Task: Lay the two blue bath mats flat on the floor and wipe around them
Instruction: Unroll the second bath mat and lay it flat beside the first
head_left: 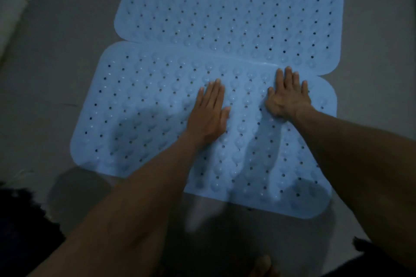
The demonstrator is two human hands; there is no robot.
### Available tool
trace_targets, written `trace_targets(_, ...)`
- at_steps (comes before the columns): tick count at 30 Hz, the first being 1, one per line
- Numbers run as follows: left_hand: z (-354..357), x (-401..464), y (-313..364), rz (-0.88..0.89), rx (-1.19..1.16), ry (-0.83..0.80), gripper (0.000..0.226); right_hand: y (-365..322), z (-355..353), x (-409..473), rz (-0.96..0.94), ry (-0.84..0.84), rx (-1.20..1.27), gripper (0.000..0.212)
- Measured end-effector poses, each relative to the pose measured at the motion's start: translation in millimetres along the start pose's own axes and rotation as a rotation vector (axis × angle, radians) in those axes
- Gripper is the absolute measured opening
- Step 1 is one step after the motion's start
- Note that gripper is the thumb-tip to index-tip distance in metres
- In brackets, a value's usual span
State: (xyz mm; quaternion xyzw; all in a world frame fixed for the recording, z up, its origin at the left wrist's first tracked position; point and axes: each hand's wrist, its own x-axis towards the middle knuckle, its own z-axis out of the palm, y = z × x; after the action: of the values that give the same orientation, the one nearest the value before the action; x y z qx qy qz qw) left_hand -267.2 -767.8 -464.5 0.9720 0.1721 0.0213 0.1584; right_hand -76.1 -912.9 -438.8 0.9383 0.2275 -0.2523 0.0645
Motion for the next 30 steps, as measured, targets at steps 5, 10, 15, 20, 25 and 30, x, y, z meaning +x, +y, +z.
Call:
trace_targets(5,-12,-59,-40,-0.075,0.024,-0.03,0.062,-36,16,-44,0.022,0.177,0.025,0.067)
trace_targets(10,-8,-87,-46,-0.091,0.04,-0.028,0.063,-108,81,-128,-0.145,0.246,0.156,0.068)
trace_targets(15,0,-98,-50,-0.071,0.078,-0.029,0.063,-130,108,-137,-0.152,0.286,0.187,0.068)
trace_targets(20,2,-97,-50,-0.074,0.107,-0.019,0.065,-131,114,-135,-0.148,0.362,0.165,0.067)
trace_targets(25,2,-95,-49,-0.078,0.132,0.005,0.067,-132,110,-137,-0.128,0.389,0.167,0.067)
trace_targets(30,3,-96,-49,-0.092,0.136,0.008,0.069,-133,113,-134,-0.12,0.398,0.157,0.067)
